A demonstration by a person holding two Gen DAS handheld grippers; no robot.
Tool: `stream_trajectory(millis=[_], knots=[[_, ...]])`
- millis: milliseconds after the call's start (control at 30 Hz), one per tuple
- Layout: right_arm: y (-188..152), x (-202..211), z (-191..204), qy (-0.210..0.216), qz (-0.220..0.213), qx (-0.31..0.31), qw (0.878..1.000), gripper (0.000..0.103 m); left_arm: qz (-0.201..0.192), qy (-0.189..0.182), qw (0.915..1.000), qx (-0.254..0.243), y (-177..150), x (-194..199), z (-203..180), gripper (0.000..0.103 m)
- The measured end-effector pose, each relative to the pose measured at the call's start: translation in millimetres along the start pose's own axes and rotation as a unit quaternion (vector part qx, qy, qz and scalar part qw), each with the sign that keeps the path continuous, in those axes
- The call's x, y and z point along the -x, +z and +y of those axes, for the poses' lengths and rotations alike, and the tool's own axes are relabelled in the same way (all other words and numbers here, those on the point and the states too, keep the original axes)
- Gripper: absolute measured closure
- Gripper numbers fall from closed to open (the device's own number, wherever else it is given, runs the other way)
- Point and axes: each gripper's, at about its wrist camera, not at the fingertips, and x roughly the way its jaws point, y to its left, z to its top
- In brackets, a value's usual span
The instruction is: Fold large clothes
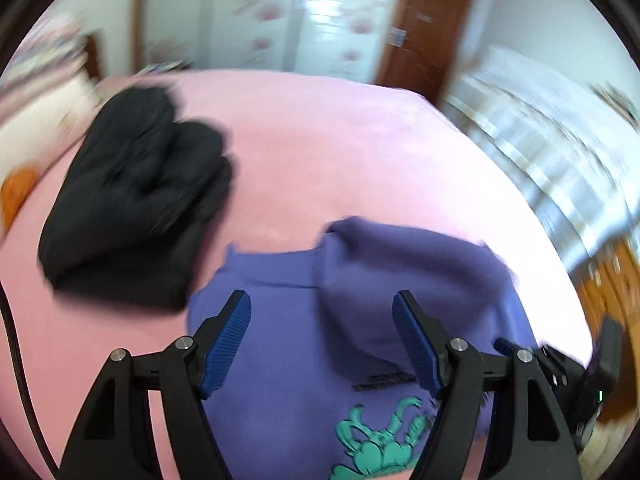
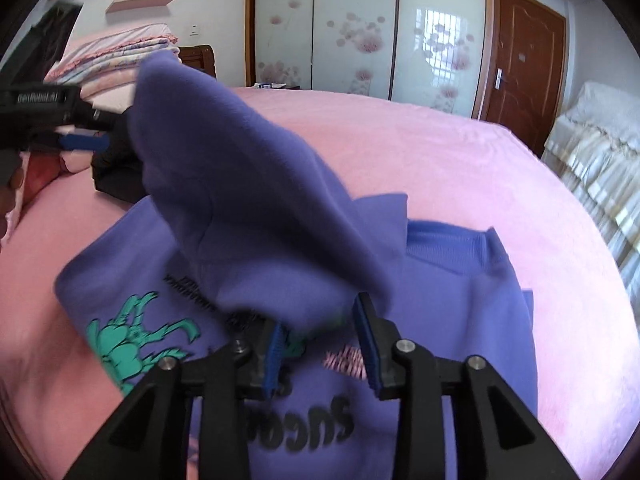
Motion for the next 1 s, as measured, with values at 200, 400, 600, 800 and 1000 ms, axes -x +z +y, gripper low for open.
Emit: stream_trajectory(millis=[200,400,600,800,1000], knots=[[-4.5,16.2,-9.5,0.035,0.013,-0.028,0.999,0.069,0.004,0.02,0.9627,-0.27,-2.9,-2.6,-72.4,0.025],[-6.9,12.5,-6.8,0.098,0.041,-0.082,0.991,0.069,0.016,-0.002,0.9305,-0.366,17.2,-4.7,-97.3,0.025],[-4.8,0.8,-4.3,0.147,0.067,-0.125,0.979,0.069,0.081,-0.031,0.8966,-0.434,22.7,-20.8,-135.5,0.046],[-4.2,-25.0,-3.2,0.17,0.1,-0.15,0.969,0.073,0.128,-0.042,0.8935,-0.428,18.4,-47.0,-143.4,0.085],[22.6,-68.7,2.4,0.186,0.12,-0.172,0.96,0.082,0.124,-0.051,0.9091,-0.395,34.6,-39.6,-137.0,0.087]])
